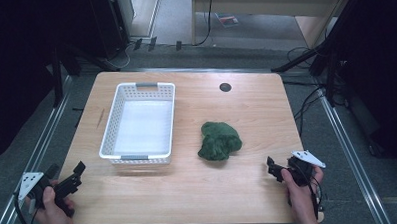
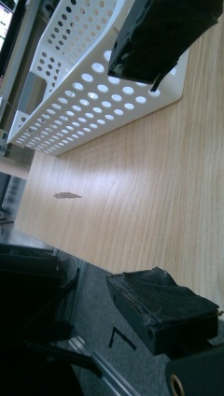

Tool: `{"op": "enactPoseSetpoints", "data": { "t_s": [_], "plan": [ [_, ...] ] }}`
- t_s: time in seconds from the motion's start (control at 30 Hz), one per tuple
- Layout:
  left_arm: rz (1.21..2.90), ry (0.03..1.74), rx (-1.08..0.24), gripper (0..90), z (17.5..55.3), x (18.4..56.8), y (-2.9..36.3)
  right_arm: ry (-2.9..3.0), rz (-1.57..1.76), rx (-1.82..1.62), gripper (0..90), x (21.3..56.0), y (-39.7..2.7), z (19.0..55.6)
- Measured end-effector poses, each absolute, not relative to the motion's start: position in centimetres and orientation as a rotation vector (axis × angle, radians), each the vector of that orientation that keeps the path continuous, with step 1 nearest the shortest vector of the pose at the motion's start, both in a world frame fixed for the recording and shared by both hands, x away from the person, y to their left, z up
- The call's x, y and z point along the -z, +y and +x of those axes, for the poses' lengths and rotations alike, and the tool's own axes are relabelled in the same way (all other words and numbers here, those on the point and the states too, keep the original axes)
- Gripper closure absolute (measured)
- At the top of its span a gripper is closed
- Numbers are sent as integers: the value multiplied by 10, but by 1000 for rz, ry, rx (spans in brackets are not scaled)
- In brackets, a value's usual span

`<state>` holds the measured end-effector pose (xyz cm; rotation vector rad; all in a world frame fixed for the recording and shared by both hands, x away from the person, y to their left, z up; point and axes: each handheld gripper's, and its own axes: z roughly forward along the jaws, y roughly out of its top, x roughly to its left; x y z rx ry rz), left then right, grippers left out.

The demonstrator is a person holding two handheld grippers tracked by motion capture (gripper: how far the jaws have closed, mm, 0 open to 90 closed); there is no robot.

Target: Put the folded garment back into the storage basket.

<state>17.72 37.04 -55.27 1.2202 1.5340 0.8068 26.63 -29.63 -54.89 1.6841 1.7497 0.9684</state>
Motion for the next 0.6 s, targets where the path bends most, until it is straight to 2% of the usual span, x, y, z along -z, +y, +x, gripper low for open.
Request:
{"op": "enactPoseSetpoints", "data": {
  "t_s": [0.3,0.6],
  "plan": [
    [1193,1500,-837,36,172,528,372,1752,1684,-971,61,549,-297,266],
    [1203,1421,-835,35,164,484,355,1752,1678,-962,61,549,-296,266]
  ]
}}
